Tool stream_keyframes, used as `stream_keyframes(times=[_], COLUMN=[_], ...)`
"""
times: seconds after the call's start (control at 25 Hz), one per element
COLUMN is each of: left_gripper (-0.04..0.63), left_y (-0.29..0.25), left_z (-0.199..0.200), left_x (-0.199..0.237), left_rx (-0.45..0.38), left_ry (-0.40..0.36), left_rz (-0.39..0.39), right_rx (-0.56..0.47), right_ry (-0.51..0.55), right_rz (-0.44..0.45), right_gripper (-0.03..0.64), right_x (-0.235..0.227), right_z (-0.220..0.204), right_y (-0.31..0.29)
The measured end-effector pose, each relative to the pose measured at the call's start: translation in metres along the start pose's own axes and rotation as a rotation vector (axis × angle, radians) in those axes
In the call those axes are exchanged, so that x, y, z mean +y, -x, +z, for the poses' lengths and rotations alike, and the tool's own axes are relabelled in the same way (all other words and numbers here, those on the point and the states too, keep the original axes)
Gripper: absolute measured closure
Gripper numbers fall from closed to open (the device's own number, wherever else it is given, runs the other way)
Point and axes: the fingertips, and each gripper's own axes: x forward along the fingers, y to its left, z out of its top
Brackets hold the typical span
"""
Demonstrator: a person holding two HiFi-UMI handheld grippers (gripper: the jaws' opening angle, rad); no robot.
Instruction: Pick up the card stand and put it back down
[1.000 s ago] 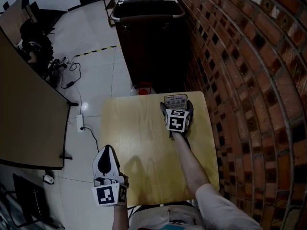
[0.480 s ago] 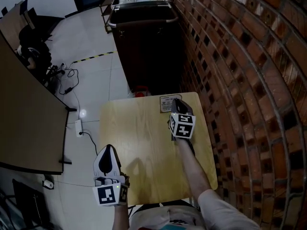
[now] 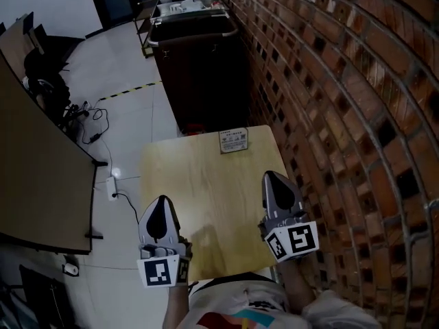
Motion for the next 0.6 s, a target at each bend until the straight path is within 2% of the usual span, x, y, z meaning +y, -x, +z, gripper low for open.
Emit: stream_keyframes(times=[0.08,0.2,0.4,0.6], left_gripper=[0.591,0.591,0.591,0.591], left_y=[0.002,0.006,0.010,0.012], left_z=[0.004,0.009,0.014,0.018], left_x=[-0.005,-0.014,-0.023,-0.027], left_rx=[-0.013,-0.026,-0.028,-0.040], left_ry=[-0.004,-0.002,-0.001,0.007], left_rz=[-0.010,-0.023,-0.041,-0.040], right_rx=[0.039,0.044,-0.031,-0.086], right_ry=[0.048,-0.041,-0.100,-0.094], right_rz=[0.001,0.006,0.017,0.015], right_gripper=[0.614,0.614,0.614,0.614], right_x=[0.011,0.016,0.016,0.015], right_z=[-0.014,-0.022,0.005,0.026], right_y=[0.023,0.046,0.054,0.053])
